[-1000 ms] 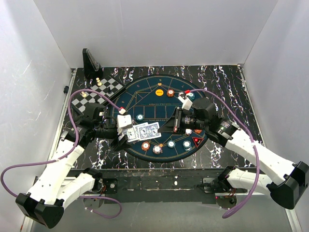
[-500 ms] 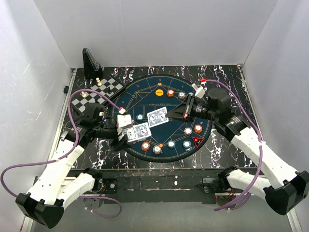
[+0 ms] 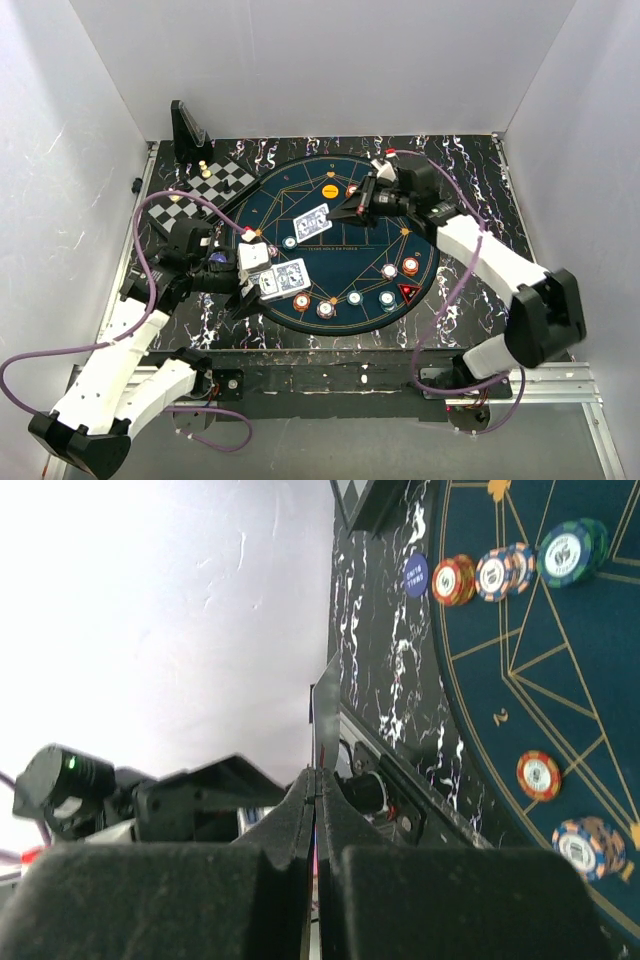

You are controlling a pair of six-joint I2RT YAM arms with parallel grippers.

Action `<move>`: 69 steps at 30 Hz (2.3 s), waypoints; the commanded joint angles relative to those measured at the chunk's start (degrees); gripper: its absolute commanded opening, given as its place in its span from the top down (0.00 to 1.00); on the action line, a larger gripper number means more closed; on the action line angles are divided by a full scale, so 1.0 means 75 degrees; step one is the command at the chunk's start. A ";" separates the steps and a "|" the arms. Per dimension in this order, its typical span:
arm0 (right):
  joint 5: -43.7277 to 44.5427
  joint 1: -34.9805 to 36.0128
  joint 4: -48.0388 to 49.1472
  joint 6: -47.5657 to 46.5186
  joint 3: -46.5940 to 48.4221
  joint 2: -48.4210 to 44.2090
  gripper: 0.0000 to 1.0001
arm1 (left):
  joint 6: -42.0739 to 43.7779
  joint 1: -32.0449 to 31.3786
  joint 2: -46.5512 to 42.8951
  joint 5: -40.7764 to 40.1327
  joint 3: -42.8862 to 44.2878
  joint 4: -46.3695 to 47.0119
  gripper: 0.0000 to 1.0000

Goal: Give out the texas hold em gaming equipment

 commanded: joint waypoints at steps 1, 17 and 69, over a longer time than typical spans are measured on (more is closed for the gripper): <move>-0.0533 0.0001 0.1291 0.0230 0.0803 0.1066 0.99 | -0.0221 0.0053 -0.0254 0.0258 0.0129 -0.0131 1.00; -0.0381 0.1348 0.1667 0.0594 0.3980 0.5802 0.99 | -0.0737 0.0041 -0.0289 0.0352 0.0528 -0.0166 1.00; 0.1131 0.2346 0.0050 -0.0707 0.1697 0.3464 0.19 | -0.0866 0.0041 -0.0523 0.0411 0.0458 -0.0120 1.00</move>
